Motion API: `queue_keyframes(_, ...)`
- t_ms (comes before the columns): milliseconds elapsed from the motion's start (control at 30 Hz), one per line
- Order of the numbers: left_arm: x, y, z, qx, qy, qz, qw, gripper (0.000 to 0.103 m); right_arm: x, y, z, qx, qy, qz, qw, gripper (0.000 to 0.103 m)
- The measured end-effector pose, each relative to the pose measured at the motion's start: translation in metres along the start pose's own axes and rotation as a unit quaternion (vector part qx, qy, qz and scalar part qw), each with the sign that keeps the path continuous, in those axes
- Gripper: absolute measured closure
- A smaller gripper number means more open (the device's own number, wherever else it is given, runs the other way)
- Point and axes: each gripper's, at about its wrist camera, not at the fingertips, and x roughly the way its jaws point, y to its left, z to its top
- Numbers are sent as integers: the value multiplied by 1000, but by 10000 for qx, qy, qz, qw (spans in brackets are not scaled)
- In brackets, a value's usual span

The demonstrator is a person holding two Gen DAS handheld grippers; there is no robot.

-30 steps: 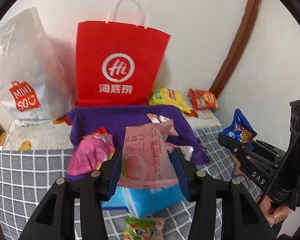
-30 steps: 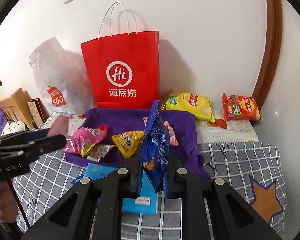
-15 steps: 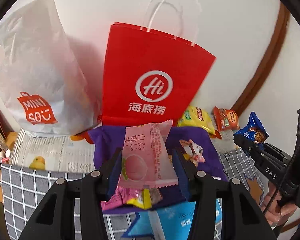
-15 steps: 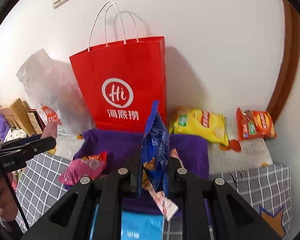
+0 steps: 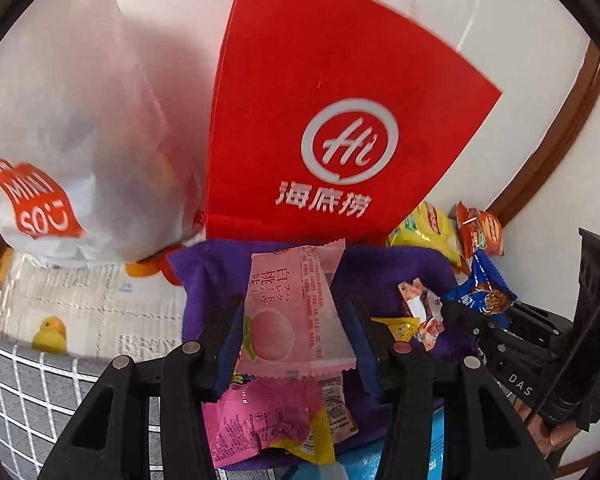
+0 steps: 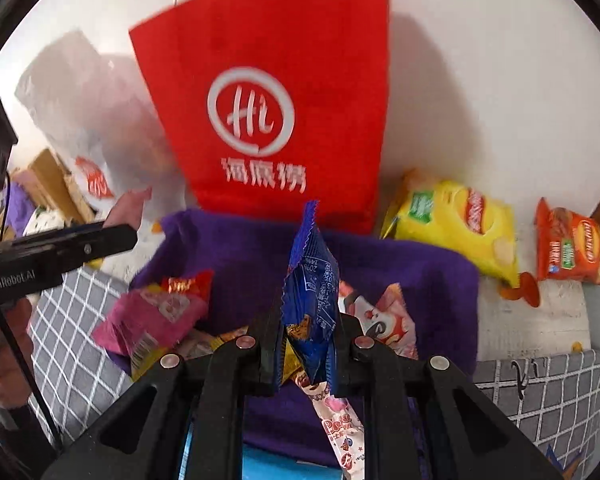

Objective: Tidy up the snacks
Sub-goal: 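Open the right tool to drop the blue packet while the left tool releases the pink candy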

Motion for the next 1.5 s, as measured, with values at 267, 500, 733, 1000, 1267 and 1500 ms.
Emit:
queue_keyframes(267, 32, -5, -7, 2, 503, -20, 9987, 56, 22, 4, -8, -223, 448, 216, 9985, 87)
queue_keyframes(500, 43, -9, -11, 37, 674, 92, 9977, 56, 29, 3, -11, -270, 639, 174, 9974, 87)
queue_keyframes(733, 49, -14, -11, 106, 731, 120, 9972, 55, 38, 1, -12, -262, 771, 72, 9967, 87)
queue_keyframes(1000, 51, -14, -10, 105, 765, 103, 9970, 55, 44, 4, -12, -341, 836, 4, 9959, 86)
queue_keyframes(1267, 50, -13, -11, 114, 779, 92, 9969, 55, 46, 7, -12, -378, 834, -65, 9958, 86)
queue_keyframes(1500, 49, -13, -11, 134, 777, 111, 9968, 55, 40, 6, -11, -345, 785, 1, 9963, 86)
